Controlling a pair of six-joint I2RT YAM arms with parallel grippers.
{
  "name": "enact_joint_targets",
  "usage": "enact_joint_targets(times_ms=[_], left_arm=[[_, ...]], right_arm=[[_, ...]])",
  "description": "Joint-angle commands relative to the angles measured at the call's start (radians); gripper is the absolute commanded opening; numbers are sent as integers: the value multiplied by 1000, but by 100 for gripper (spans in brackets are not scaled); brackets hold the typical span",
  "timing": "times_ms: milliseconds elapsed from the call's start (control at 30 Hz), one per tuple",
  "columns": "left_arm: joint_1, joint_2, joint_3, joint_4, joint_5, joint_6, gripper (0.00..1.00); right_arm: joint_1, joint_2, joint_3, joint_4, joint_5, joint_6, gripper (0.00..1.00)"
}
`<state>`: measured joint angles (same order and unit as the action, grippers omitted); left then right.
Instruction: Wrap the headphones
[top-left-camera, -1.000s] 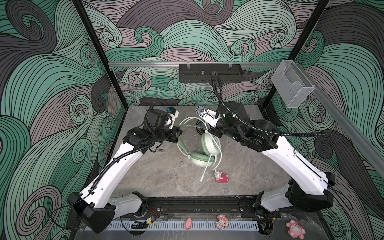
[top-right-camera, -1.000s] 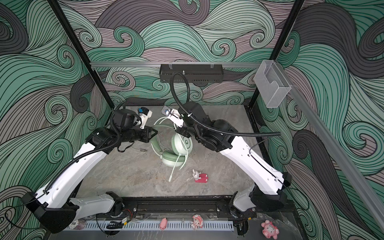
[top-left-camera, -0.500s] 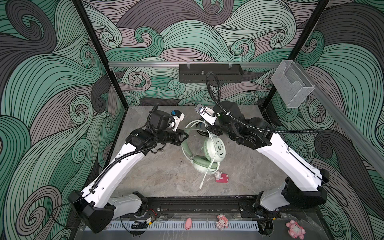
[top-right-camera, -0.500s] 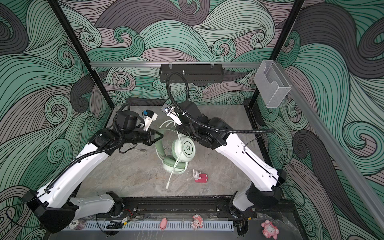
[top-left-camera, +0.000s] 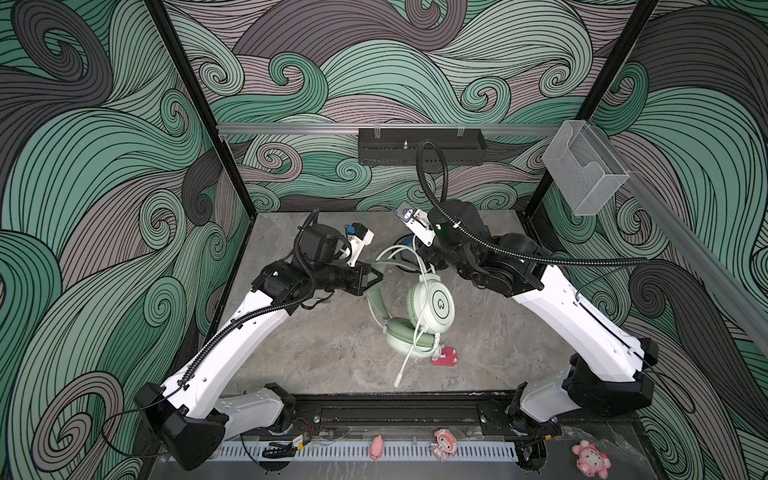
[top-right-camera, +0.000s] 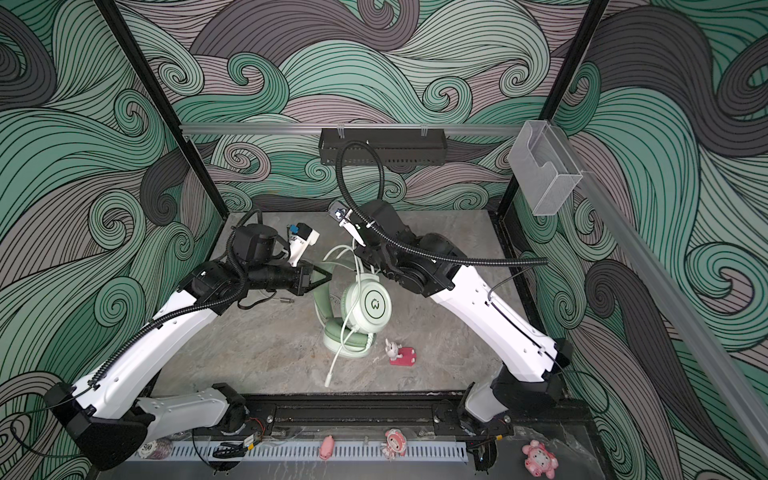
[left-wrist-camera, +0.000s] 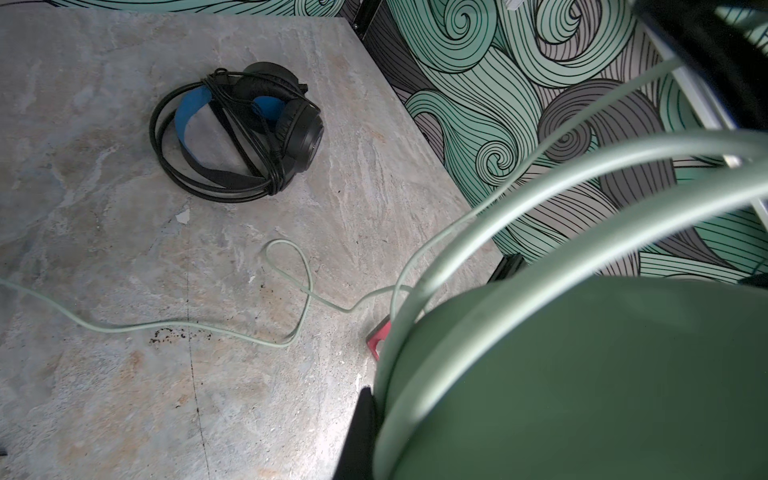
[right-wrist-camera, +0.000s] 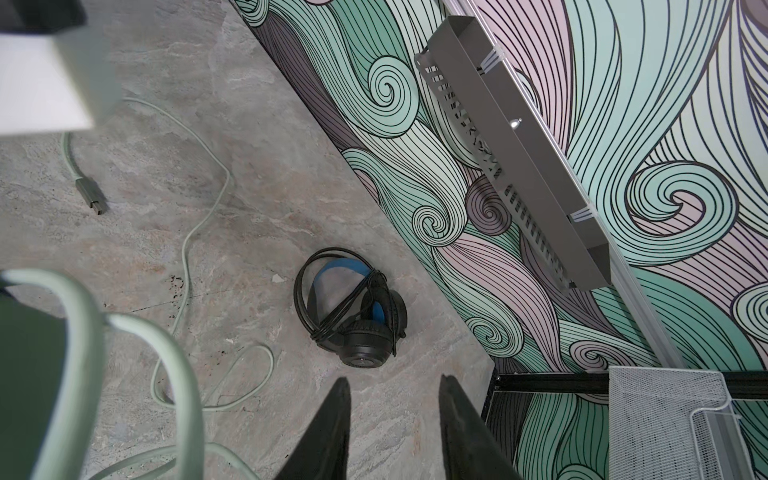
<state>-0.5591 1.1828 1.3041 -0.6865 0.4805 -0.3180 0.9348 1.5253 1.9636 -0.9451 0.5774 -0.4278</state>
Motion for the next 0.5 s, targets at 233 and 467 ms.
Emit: enact_joint_targets(times_ms=[233,467], left_arm=[[-8,-46,-5,117,126,-38,0],[-7,-74,-20,150,135,-59,0]], right_arm=[[-27,-9,18,-9,39,37,49],[-76,-31,0,-19,-12,88,48]])
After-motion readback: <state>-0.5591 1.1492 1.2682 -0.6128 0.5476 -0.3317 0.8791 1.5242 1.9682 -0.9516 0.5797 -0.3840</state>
